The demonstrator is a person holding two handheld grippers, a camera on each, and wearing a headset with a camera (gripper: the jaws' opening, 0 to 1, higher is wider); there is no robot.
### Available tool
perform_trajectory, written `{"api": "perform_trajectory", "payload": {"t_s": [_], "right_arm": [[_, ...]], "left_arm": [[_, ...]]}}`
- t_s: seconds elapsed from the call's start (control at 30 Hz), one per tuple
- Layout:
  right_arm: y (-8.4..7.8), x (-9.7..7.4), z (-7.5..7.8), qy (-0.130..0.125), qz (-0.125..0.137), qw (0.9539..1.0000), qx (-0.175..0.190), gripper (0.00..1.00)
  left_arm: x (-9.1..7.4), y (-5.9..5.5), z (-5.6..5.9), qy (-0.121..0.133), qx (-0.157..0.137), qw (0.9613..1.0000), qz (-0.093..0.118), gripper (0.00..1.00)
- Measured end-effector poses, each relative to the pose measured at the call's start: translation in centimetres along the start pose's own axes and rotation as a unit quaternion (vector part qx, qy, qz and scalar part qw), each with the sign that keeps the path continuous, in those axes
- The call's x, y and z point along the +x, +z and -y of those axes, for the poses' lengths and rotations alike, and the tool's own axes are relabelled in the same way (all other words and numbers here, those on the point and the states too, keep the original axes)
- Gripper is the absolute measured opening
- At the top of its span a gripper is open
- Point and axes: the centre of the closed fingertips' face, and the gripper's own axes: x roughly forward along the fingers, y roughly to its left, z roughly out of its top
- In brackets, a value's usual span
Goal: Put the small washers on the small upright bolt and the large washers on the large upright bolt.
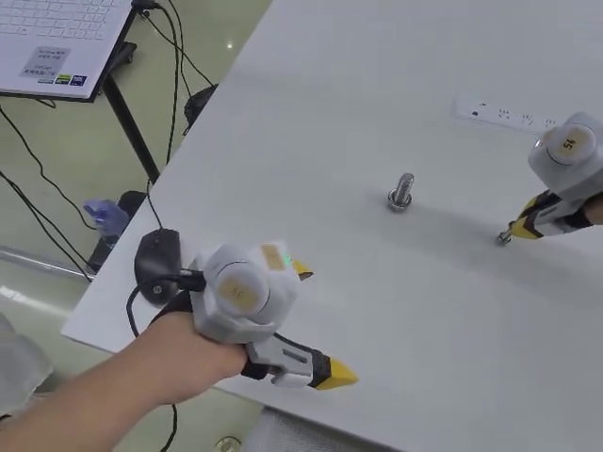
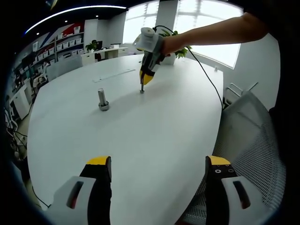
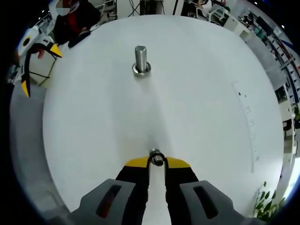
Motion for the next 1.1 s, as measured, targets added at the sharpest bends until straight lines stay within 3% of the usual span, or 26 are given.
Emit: {"api": "perform_trajectory", "payload": {"t_s": [0.5, 1.1], "right_arm": [[-0.3, 2.5, 0.2, 0.012, -0.015, 0.9998, -0.007, 0.13], [-0.1, 2.3, -0.4, 0.011, -0.018, 0.9997, -0.012, 0.13]], "left_arm": [[0.4, -0.6, -0.2, -0.006, -0.003, 1.0, -0.007, 0.81], [0.1, -1.1, 0.4, -0.008, -0.007, 0.9999, -0.009, 0.79]]}}
